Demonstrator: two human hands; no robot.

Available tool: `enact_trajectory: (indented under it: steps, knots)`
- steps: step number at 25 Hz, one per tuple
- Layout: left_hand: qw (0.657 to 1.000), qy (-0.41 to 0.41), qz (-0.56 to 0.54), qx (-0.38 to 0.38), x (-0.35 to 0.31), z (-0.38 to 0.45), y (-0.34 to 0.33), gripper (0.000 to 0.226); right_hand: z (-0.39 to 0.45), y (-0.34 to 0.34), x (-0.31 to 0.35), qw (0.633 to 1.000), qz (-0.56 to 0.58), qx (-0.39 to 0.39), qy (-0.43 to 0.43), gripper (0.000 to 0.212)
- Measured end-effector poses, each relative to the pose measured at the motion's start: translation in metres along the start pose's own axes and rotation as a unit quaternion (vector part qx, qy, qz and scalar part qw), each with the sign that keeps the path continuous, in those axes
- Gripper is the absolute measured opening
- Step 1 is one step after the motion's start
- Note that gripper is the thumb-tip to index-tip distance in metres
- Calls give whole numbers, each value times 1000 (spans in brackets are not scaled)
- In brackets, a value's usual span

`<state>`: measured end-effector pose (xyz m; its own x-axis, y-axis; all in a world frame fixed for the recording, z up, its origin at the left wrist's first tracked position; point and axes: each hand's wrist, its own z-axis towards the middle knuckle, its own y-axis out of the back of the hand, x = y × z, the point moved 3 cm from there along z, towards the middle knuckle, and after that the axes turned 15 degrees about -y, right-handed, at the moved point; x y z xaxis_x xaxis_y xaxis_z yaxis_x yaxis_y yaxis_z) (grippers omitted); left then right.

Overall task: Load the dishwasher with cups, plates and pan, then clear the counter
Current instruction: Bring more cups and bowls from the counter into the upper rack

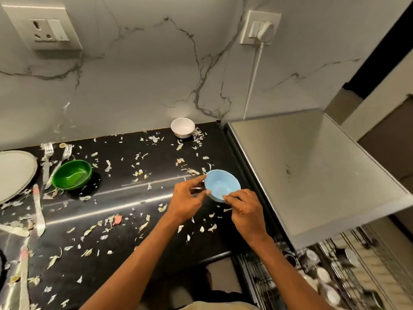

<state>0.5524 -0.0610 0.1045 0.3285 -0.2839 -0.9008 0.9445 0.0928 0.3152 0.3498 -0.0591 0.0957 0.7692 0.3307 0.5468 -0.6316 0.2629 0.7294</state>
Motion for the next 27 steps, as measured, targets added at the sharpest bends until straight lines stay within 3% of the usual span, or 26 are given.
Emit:
enact_trajectory:
  steps: [5,9,15,21,25,27]
  knots:
    - [994,-34,-48,88,-23,-42,-41,81,-45,45,-8,987,118,-50,-101,30]
    - [988,-69,-13,141,-32,-70,-83,100,-88,79,-17,950,184,-90,-235,34]
    - [971,-124,-42,198,-71,-105,-157,100,-150,135,-42,901,211,-153,-346,32]
    - [958,-124,-34,255,-111,-133,-244,108,-204,194,-83,836,260,-197,-441,36]
    - [945,-137,-52,292,-138,-153,-305,113,-246,235,-120,788,305,-245,-475,32]
    - [941,-144,-43,304,-149,-162,-333,110,-262,256,-134,781,312,-257,-475,33]
